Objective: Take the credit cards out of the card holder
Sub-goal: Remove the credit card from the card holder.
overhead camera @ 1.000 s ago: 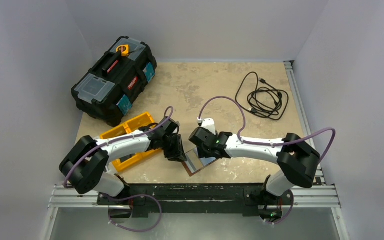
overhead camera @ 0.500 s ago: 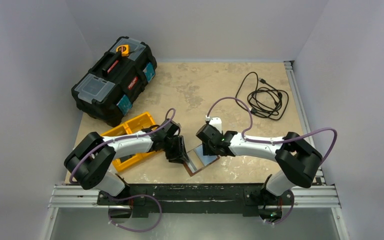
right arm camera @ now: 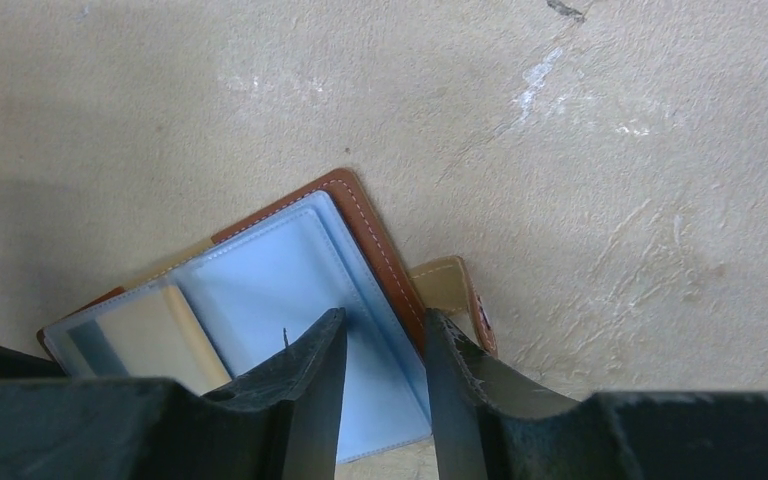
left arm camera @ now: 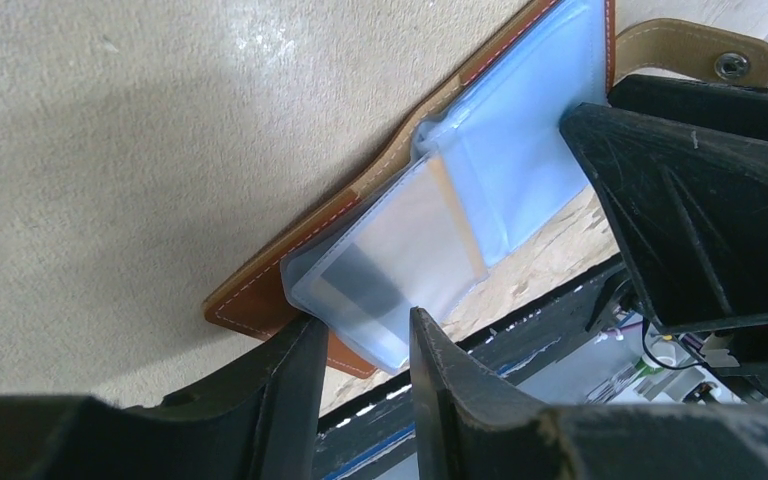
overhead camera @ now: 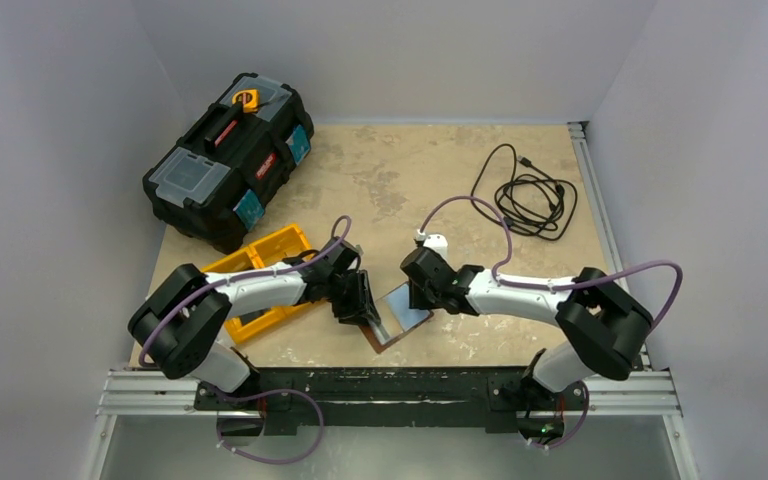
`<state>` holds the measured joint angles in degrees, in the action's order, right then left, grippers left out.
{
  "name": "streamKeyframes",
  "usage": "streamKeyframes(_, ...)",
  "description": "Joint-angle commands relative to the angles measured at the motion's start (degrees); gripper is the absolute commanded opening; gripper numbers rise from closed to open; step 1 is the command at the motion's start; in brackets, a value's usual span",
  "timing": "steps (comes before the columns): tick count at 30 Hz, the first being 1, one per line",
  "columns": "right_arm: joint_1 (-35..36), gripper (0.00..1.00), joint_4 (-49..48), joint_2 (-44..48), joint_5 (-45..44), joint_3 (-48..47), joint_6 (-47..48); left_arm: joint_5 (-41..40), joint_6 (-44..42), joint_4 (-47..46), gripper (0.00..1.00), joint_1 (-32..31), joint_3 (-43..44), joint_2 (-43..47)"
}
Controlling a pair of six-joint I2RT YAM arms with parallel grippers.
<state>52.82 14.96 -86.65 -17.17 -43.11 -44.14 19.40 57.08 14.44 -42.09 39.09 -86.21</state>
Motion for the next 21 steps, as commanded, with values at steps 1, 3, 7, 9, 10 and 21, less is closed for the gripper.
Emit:
streamKeyframes(1, 0.48, 0.31, -1.51, 0.91, 6.55, 3.82, -1.97, 0.73, 0.87, -0.62, 0.35, -0.28, 1.19, 3.18)
streamKeyframes(3, 0.76, 0.3, -1.6, 1.78, 7.15, 4.48, -2.84, 0.56, 0.82, 0.42, 0.35, -0.28, 1.54, 4.73)
streamKeyframes(7, 1.76, 0.28, -1.74, 2.99, 8.17, 4.79, -4.48, 0.47, 0.58, 2.42, 0.35, -0.28, 2.57, 7.01)
streamKeyframes(9, 2.4, 0.28, -1.86, 3.23, 8.55, 4.67, -5.37, 0.54, 0.59, 2.87, 0.35, -0.28, 2.86, 7.88)
streamKeyframes(10, 2.74, 0.28, -1.86, 3.44, 8.68, 4.56, -5.89, 0.54, 0.58, 3.34, 0.35, -0.34, 3.26, 8.12)
streamKeyframes(21, 5.36, 0.29, -3.1, 6.79, 10.91, 4.59, -10.09, 0.66, -0.05, 4.13, 0.35, -0.61, 5.47, 6.17)
